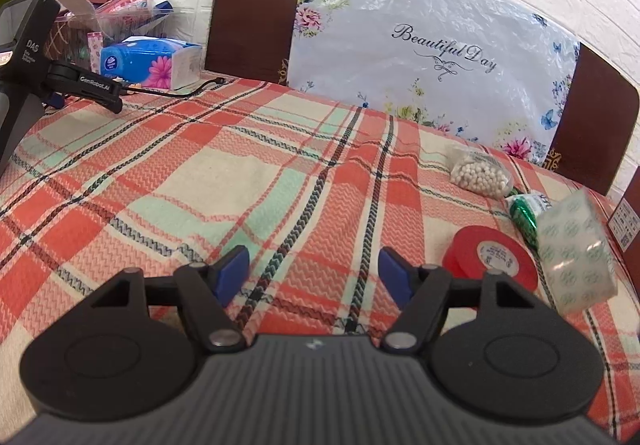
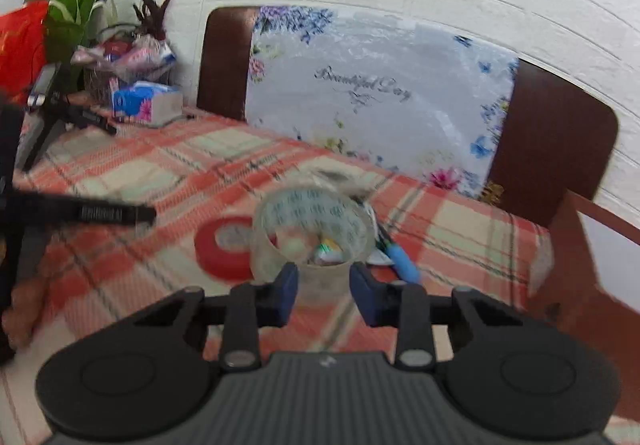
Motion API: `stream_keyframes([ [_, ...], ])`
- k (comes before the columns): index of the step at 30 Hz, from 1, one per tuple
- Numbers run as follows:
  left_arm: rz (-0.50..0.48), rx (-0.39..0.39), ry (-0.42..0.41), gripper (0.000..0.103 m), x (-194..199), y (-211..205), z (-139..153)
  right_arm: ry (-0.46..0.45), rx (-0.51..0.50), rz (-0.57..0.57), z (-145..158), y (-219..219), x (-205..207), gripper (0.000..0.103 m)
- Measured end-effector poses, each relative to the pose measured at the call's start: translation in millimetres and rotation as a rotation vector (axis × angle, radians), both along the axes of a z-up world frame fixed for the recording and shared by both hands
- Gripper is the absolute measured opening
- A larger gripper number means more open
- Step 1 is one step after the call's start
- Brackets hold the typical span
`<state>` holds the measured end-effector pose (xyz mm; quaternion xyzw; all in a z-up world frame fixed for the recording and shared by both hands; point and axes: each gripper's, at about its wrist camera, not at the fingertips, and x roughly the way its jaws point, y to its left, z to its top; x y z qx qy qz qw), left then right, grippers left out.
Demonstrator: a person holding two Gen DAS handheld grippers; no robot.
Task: Organize objects
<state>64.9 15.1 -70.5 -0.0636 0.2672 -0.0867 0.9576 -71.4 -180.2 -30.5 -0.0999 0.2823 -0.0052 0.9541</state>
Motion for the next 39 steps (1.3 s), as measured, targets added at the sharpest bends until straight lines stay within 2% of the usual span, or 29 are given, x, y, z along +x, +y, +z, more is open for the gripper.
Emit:
stream_keyframes([
  [2,-0.010,0.015,0.021,0.073,1,-3,3,0.024,-0.018,-0.052,-8,-15,-29,0.045],
  [3,-0.018,-0.006,0.046,0.072,3,-4,6,0.030,-0.015,-0.078,-11,-21,-41,0.047],
  [5,-0.060,-0.165,0.097,0.070,4,-3,21,0.037,0.031,-0.121,-14,-33,-53,0.051],
  [6,-0.087,-0.210,0.097,0.070,3,-8,33,0.041,0.054,-0.139,-15,-38,-55,0.053],
  [7,-0.121,-0.203,0.077,0.070,0,-21,47,0.046,0.073,-0.151,-16,-41,-54,0.054],
  [10,-0.251,-0.051,0.018,0.070,-10,-75,79,0.066,0.122,-0.163,-24,-45,-48,0.059],
  [13,-0.313,0.155,0.058,0.067,-5,-128,76,0.041,0.129,-0.173,-36,-46,-51,0.067],
  [15,-0.306,0.249,0.135,0.043,7,-147,58,0.039,0.165,-0.177,-36,-52,-53,0.069],
  [16,-0.323,0.229,0.175,0.039,13,-149,50,0.041,0.182,-0.179,-36,-54,-53,0.070],
  [17,-0.338,0.190,0.208,0.030,16,-148,46,0.043,0.196,-0.183,-35,-57,-54,0.072],
  [18,-0.329,0.184,0.216,0.025,15,-148,46,0.044,0.203,-0.190,-34,-59,-55,0.072],
  [20,-0.373,0.173,0.244,0.014,11,-150,49,0.037,0.193,-0.197,-31,-60,-60,0.072],
  [22,-0.446,0.097,0.348,0.015,5,-149,44,0.017,0.172,-0.167,-28,-57,-68,0.072],
  [23,-0.456,0.083,0.372,0.014,-1,-149,40,0.010,0.158,-0.154,-26,-55,-71,0.074],
  [24,-0.466,0.078,0.384,0.014,-8,-150,37,0.009,0.146,-0.142,-26,-54,-73,0.079],
  [29,-0.556,0.058,0.406,0.015,-43,-165,32,0.030,0.140,-0.087,-25,-43,-73,0.083],
  [32,-0.586,0.093,0.382,0.018,-61,-173,33,0.036,0.126,-0.048,-25,-36,-73,0.092],
  [34,-0.597,0.118,0.378,0.027,-67,-176,32,0.033,0.114,-0.040,-25,-30,-72,0.092],
  [39,-0.609,0.191,0.323,0.025,-78,-181,28,0.056,0.102,-0.025,-28,-25,-62,0.090],
])
